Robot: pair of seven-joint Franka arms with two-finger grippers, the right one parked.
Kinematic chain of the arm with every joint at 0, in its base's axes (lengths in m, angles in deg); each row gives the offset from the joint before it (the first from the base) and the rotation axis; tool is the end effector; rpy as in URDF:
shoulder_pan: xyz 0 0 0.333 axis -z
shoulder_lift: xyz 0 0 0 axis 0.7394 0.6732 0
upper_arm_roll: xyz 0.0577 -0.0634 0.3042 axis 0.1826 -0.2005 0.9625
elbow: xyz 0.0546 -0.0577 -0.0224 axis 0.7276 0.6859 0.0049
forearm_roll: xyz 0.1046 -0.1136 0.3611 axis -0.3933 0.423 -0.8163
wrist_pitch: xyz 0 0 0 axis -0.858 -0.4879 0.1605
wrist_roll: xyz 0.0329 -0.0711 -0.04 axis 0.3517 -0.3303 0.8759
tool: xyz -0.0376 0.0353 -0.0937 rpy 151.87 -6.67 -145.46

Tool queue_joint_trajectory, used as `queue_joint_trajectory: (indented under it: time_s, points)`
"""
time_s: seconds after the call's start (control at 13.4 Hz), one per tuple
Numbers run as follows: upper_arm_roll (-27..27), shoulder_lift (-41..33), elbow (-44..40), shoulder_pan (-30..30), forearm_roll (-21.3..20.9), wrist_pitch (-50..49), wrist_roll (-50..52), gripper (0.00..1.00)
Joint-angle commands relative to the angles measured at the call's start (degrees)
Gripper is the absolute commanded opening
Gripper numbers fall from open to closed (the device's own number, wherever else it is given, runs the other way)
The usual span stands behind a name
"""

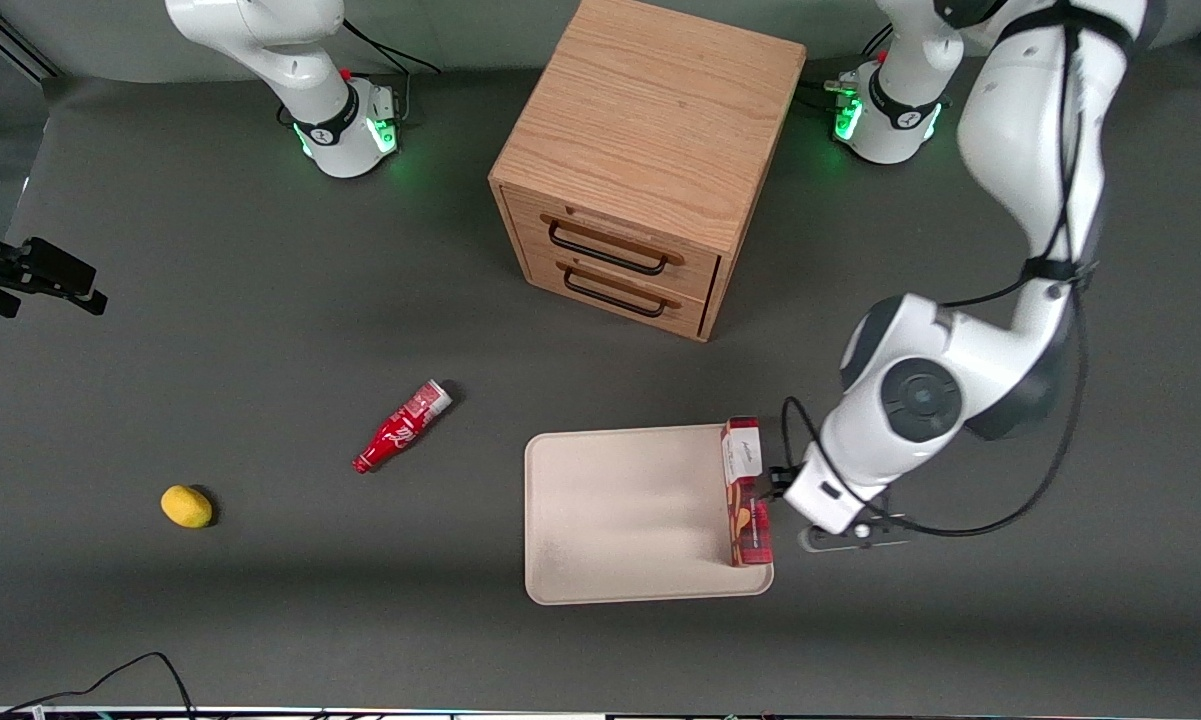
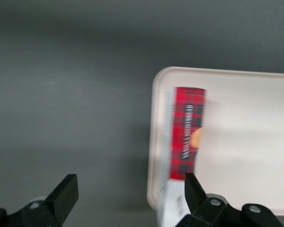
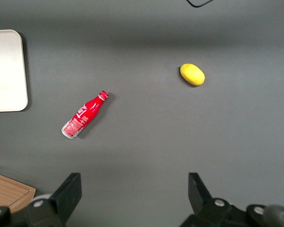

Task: Place red cookie box on tray

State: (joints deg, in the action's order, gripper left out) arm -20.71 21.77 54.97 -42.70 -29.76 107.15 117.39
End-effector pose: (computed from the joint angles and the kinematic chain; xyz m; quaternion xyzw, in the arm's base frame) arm 0.6963 -0.2387 0.3807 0.9972 0.0655 0.0325 0.0130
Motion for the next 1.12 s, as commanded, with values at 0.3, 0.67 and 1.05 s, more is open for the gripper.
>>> queue_joint_trajectory:
  time_s: [0.3, 0.67, 1.05]
  points:
    - [3.74, -18.67, 2.22, -9.99, 7.51, -22.81, -17.65, 1.0]
    - [20.54, -35.62, 12.98, -4.82, 14.98, -31.72, -32.18, 1.0]
    - [24.68, -42.78, 19.8, -0.24, 14.37, -32.24, -32.1, 1.0]
